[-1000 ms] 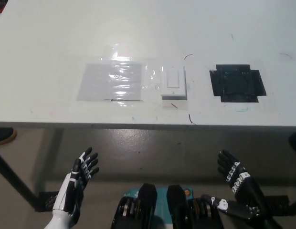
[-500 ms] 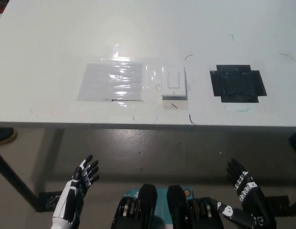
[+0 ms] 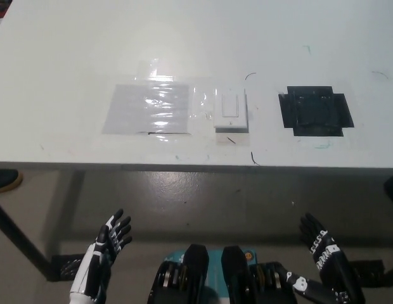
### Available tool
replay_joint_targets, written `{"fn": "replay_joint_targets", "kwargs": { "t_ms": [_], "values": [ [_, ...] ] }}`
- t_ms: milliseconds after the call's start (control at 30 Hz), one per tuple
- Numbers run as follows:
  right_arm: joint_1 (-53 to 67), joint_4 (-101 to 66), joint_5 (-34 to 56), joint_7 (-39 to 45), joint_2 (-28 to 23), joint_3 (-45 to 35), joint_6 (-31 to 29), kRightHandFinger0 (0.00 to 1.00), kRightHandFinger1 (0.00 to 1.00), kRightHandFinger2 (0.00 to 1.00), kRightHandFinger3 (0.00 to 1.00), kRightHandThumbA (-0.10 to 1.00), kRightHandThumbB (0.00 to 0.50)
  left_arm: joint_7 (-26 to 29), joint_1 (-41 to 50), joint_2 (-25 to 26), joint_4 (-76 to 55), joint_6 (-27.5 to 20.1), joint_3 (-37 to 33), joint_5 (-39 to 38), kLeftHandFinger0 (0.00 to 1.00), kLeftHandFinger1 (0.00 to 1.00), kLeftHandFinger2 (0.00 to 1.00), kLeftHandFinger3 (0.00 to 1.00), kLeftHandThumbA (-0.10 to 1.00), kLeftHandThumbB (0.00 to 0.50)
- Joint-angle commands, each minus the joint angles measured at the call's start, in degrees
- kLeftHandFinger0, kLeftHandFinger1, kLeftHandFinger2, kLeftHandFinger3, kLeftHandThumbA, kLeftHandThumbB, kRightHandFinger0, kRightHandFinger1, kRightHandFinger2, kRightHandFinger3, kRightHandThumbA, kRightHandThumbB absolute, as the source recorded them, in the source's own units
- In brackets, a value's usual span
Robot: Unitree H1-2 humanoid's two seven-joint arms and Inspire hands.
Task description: A white switch is kept at the centre of the table close to the robot and the robot uses its right hand to press it to turn it on
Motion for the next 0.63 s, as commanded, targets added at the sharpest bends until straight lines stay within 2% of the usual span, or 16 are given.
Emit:
{"fn": "replay_joint_targets", "kwargs": {
  "t_ms": [0, 133, 200, 433, 600],
  "values": [
    [-1.18, -0.88, 0.06, -1.29, -0.9, 1.13, -2.86, 1.0, 1.0, 1.0, 1.0, 0.89, 0.136, -0.67, -0.99, 0.11, -0.95, -2.02, -0.39, 0.07, 1.0, 1.0, 1.0, 1.0, 1.0, 0.014],
    [-1.14, -1.08, -0.2, -1.56, -1.47, 1.72, -2.78, 1.0, 1.0, 1.0, 1.0, 0.89, 0.139, -1.08, -0.77, -0.01, -0.97, -2.41, -0.49, -0.57, 1.0, 1.0, 1.0, 1.0, 1.0, 0.0],
    [-1.39, -0.94, -0.47, -1.66, -1.89, 2.02, -2.78, 1.0, 1.0, 1.0, 1.0, 0.89, 0.138, -0.45, -0.93, -0.23, -1.33, -1.42, -0.42, -0.05, 1.0, 1.0, 1.0, 1.0, 1.0, 0.027],
    [-1.85, -1.2, -0.53, -2.27, -2.73, 2.75, -2.4, 1.0, 1.0, 1.0, 1.0, 0.88, 0.139, -0.45, -1.4, -0.42, -1.67, -1.16, -0.38, -0.25, 1.0, 1.0, 1.0, 1.0, 1.0, 0.0],
    [-1.77, -1.35, -1.77, -2.78, -3.29, 3.57, -3.43, 1.0, 1.0, 1.0, 1.0, 0.88, 0.129, -0.94, -1.46, -0.05, -1.44, -1.8, -0.65, -0.12, 1.0, 1.0, 1.0, 1.0, 1.0, 0.0]
  ]
}}
